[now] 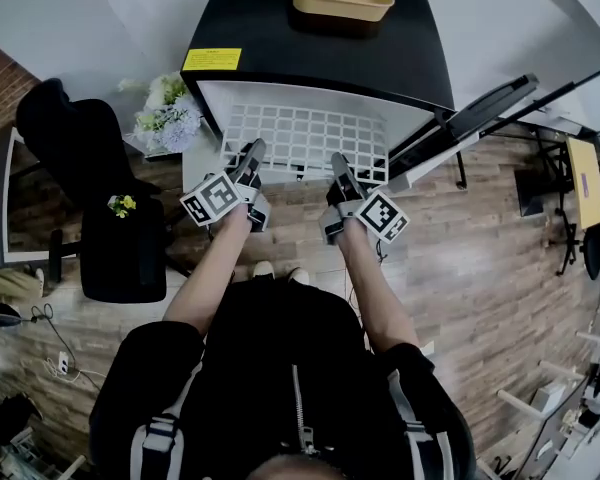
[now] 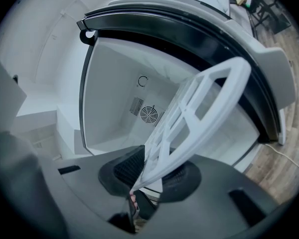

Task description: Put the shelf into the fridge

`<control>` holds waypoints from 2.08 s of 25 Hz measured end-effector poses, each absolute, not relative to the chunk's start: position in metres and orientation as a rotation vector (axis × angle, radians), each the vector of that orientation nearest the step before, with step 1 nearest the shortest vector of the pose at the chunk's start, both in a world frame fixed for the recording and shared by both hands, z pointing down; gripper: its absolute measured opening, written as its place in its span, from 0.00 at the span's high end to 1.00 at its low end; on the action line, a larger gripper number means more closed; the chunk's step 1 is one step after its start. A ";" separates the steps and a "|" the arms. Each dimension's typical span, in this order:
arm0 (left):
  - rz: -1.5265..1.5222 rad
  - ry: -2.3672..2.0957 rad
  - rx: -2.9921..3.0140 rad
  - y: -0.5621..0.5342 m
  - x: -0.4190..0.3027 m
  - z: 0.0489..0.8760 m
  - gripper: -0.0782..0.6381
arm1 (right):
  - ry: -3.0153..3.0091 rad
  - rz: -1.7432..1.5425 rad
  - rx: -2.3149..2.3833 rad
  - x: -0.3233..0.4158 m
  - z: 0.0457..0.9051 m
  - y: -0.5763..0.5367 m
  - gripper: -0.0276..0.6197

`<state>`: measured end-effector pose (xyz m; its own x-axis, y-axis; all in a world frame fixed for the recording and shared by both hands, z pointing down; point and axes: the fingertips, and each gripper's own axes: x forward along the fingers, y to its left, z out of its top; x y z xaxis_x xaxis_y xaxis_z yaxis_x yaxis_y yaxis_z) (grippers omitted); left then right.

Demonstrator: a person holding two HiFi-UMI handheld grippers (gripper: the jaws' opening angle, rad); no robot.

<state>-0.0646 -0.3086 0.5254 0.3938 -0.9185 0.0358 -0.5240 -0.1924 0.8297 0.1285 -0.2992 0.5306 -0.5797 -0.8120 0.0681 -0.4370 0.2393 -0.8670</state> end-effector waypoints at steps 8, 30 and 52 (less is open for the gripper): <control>-0.614 -1.241 1.874 -0.303 -0.063 0.523 0.73 | 2.138 -1.280 -1.150 0.130 0.531 -0.293 0.82; -0.630 -1.242 1.992 -0.263 -0.056 0.519 0.71 | 2.211 -1.153 -1.101 0.132 0.533 -0.254 0.84; -0.637 -1.251 1.976 -0.305 -0.060 0.518 0.72 | 2.175 -1.186 -1.146 0.131 0.531 -0.295 0.83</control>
<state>-0.0596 -0.3053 0.5179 0.4117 -0.9106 -0.0361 -0.5647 -0.2860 0.7742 0.1314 -0.2950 0.5311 -0.5786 -0.8150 0.0305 -0.4674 0.3007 -0.8313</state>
